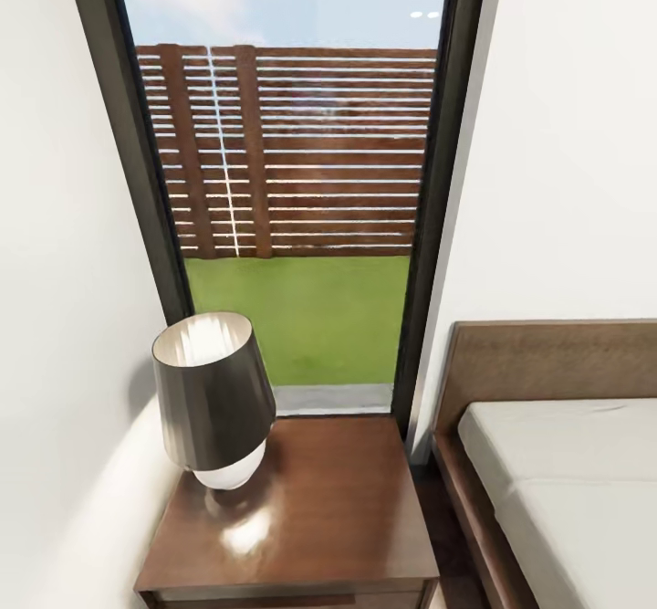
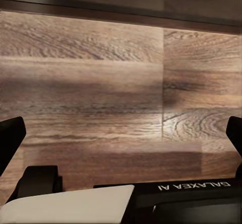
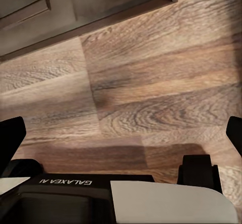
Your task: In the bedroom, move the book from the bed onto either nightstand, and place the two sandals side by side next to the bed.
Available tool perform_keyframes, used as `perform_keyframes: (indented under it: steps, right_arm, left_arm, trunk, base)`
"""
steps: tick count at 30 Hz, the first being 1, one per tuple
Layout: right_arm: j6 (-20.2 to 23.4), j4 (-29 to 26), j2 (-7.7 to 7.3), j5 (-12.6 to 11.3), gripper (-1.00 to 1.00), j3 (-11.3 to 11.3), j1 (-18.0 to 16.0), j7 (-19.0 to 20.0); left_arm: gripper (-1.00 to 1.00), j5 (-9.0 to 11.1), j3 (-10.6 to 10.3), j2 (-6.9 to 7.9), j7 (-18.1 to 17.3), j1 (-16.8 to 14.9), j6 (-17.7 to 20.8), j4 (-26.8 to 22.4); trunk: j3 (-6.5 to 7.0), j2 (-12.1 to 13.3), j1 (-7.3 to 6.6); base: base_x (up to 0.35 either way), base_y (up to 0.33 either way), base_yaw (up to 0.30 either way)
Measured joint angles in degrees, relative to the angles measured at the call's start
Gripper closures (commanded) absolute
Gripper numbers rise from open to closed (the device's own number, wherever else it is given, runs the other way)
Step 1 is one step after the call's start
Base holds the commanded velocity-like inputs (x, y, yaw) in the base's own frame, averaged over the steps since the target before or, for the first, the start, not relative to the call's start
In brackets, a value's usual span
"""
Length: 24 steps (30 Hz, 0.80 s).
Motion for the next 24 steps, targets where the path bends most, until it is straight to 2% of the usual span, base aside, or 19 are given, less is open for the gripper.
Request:
perform_keyframes:
  steps: [24]
  right_arm:
    - [0.0, 0.0, 0.0, 0.0, -1.0, 0.0, 0.0, 0.0]
  left_arm:
    - [-1.0, 0.0, 0.0, 0.02, -0.1, 0.0, 0.0, 0.0]
  trunk:
    - [4.31, 9.6, -5.27]
  base:
    - [0.0, 0.0, 0.0]
